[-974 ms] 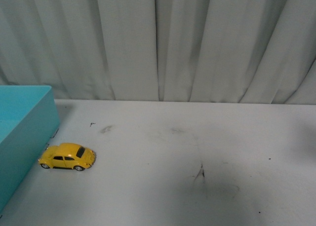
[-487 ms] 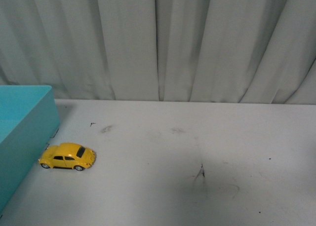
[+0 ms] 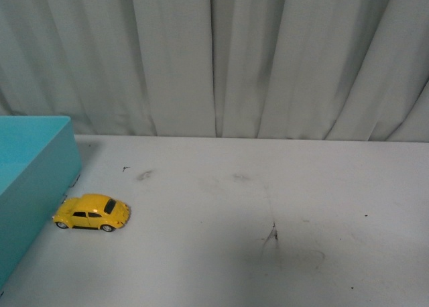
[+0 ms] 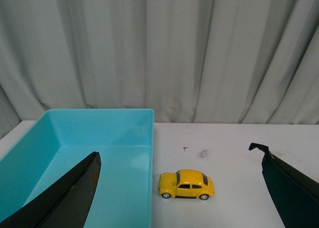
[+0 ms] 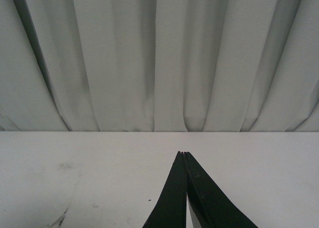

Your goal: Wind up and store yellow beetle toy

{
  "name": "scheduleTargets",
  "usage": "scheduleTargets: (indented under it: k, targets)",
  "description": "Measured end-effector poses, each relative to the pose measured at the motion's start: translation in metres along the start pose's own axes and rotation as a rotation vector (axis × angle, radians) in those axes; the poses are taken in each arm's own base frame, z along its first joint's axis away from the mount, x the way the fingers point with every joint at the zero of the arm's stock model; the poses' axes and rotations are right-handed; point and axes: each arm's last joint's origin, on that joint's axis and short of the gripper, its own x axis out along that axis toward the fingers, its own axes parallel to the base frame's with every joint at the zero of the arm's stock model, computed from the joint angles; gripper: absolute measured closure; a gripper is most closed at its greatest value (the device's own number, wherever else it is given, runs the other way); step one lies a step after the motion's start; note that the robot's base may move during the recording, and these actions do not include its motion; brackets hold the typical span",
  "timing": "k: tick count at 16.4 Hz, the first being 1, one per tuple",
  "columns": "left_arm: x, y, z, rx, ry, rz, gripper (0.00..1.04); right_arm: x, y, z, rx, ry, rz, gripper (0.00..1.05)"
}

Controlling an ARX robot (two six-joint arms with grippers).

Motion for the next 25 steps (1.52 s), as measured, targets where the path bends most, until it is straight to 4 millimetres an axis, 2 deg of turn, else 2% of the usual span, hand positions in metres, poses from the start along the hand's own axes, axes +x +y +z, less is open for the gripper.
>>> scheduleTargets:
  k: [13, 23, 24, 25]
  targets:
    - [0.000, 0.000, 0.000, 0.000, 0.000, 0.000, 0.07, -0.030, 0.000, 0.005, 0.000, -0.013, 0.000, 1.03]
    - [0.000, 0.000, 0.000, 0.000, 0.000, 0.000, 0.07, -0.043, 0.000, 0.003, 0.000, -0.003, 0.000, 1.03]
    - [0.000, 0.000, 0.000, 0.000, 0.000, 0.000, 0.07, -0.049, 0.000, -0.002, 0.000, 0.043, 0.001, 1.03]
    - [0.000, 0.000, 0.000, 0.000, 0.000, 0.001, 0.07, -0.053, 0.000, 0.001, 0.000, -0.006, -0.003, 1.03]
